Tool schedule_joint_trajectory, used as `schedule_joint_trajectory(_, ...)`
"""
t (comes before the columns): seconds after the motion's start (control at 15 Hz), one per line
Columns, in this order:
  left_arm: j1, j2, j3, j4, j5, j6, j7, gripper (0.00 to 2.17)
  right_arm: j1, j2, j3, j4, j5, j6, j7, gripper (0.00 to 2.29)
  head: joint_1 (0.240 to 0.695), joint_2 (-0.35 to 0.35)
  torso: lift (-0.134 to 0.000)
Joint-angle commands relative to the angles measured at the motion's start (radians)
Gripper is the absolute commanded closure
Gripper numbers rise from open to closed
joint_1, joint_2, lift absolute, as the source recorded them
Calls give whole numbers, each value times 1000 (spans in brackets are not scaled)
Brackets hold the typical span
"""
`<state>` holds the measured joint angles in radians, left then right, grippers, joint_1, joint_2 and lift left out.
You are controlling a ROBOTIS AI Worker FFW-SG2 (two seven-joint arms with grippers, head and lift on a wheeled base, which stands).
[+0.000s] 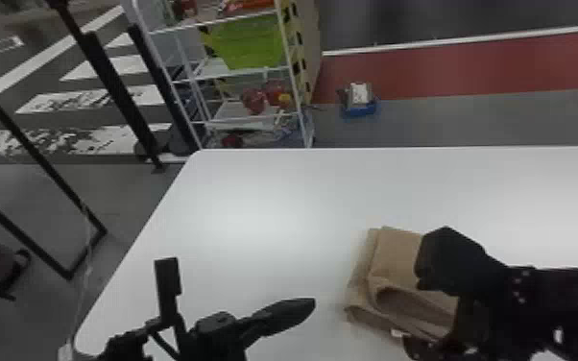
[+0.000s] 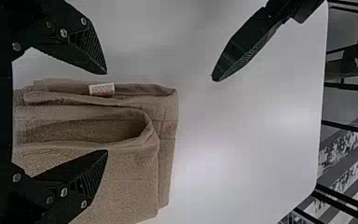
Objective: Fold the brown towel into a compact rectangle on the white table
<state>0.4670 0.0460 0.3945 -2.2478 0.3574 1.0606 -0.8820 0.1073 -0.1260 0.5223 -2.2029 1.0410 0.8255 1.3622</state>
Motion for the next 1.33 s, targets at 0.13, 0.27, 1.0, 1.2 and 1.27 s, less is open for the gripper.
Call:
schedule_joint_trajectory(0.13,-4,0,-2,2,0,0,0,1362,-20,5,-4,61,-9,-1,5,340,695,289,-123)
schedule_joint_trajectory(0.27,-5,2,-2,2,0,0,-2,1362,-18,5,7,69,-1,2,5,340,695,287,-123)
schedule_joint_trajectory(1.0,-5,0,-9,0,2,0,-3,1362,-28,3,16,109,74,-4,5,343,695,272,-123)
schedule_joint_trajectory(1.2,-5,0,-11,-4,3,0,-5,1362,-40,6,10,108,76,8,5,343,695,260,-123)
schedule_joint_trajectory(1.27,-2,0,-11,-9,6,0,-6,1362,-40,6,10,112,76,8,5,343,695,257,-123)
